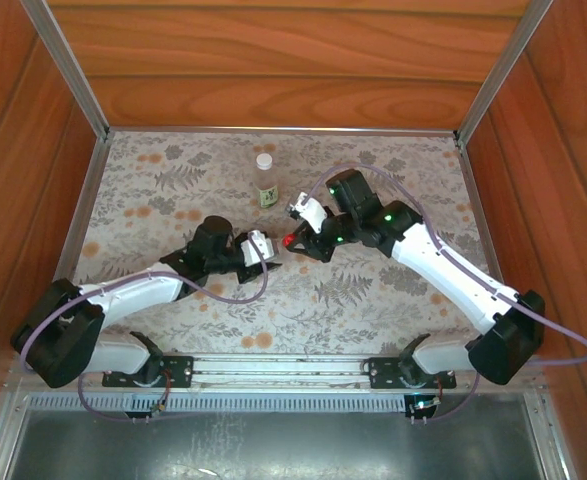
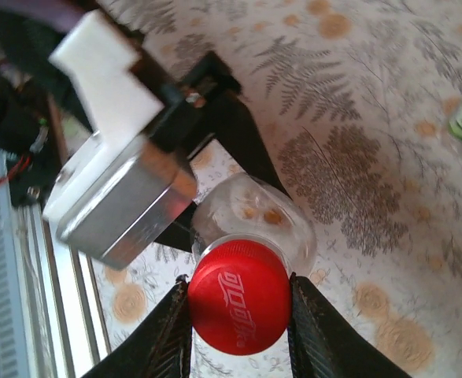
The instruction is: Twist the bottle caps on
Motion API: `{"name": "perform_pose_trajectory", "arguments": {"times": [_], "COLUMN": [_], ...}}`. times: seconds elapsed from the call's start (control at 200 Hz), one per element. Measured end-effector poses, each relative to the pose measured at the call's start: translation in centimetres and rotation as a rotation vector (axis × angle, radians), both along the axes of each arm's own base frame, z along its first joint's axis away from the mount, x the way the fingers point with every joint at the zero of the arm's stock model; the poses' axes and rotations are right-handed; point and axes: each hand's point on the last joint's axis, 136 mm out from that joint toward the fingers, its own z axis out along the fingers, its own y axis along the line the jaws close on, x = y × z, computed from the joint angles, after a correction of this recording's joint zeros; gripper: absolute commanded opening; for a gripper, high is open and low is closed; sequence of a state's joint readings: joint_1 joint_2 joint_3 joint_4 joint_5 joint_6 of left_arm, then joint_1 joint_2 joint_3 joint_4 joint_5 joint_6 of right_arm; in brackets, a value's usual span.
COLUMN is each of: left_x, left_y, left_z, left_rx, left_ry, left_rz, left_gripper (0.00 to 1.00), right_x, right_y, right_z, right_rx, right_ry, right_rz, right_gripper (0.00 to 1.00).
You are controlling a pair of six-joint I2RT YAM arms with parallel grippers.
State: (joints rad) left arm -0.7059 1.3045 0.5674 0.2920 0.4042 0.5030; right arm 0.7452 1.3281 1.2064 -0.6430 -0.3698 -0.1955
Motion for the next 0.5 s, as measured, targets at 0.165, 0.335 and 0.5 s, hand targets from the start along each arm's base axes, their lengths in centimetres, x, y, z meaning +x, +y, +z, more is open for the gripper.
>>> {"name": "perform_pose_trajectory", "arguments": {"times": [0.165,0.335,0.5], "left_x": [1.2,1.7,1.6], "left_y": [0.3,0.3,0.3], "left_z": [0.4,0.6,0.8], "left_rx": [0.059,0.098,0.085], "left_ry": [-0.109,-0.181,-0.199], "left_rz": [0.101,0.151,0.156], "left_gripper": [0.46,0.46,0.46], "right_x": [0.9,1.2,1.1], "right_y": [-0.6,-1.1,-1.2], "right_z": [-0.2,-0.3,0.1], "right_rx": [-0.001,0.023,0.033], "right_ry": [0.152,0.324,0.317], "right_rz": [-0.294,-0.528,-0.526], "right_gripper": [0.0,0.07,0.42]}}
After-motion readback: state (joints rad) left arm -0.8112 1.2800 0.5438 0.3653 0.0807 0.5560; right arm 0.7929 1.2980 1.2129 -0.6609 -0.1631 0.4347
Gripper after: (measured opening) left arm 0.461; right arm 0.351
